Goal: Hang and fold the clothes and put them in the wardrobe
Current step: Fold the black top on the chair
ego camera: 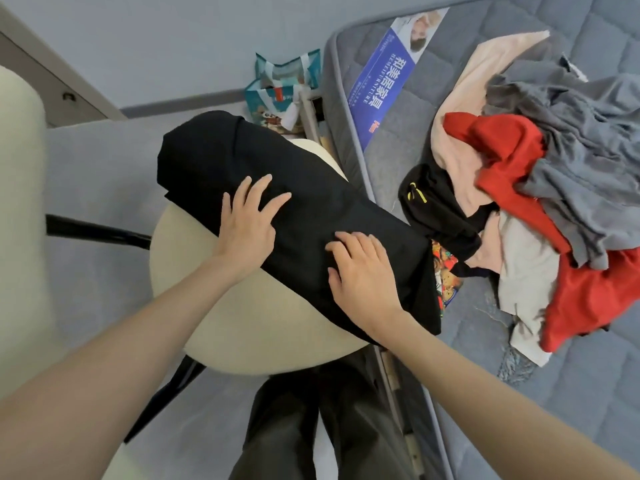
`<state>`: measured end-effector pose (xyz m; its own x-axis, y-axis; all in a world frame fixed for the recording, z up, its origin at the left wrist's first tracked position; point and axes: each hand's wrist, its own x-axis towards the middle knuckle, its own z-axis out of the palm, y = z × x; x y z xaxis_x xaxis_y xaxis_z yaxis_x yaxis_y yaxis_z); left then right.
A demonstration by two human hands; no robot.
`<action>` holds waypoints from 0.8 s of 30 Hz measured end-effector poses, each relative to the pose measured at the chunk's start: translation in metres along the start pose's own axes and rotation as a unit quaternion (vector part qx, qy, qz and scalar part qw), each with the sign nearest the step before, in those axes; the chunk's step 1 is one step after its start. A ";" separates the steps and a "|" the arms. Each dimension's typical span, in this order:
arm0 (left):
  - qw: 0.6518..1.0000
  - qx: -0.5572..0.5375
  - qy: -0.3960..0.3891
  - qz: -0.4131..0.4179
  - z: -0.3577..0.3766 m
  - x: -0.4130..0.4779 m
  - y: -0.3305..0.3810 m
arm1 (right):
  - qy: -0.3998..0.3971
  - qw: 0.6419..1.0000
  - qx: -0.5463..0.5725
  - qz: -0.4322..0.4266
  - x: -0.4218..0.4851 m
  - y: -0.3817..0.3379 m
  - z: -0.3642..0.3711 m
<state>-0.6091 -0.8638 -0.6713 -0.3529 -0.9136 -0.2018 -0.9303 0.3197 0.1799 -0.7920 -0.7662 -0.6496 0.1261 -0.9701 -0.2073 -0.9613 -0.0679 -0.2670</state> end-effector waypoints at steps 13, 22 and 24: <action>0.994 -0.027 -0.097 -0.042 0.055 0.017 0.073 | 0.001 0.966 -0.023 0.256 -0.035 0.102 0.008; 0.979 -0.014 -0.163 0.121 0.079 0.019 0.171 | -0.061 0.911 0.139 0.383 0.002 0.146 -0.006; 0.979 0.001 -0.178 0.100 0.086 0.017 0.172 | -0.064 0.908 0.173 0.376 0.003 0.153 -0.012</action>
<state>-0.7835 -0.8033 -0.7269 -0.5405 -0.6867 -0.4861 -0.8388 0.4848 0.2478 -0.9421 -0.7818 -0.6798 -0.4855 -0.6749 -0.5557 -0.6552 0.7017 -0.2799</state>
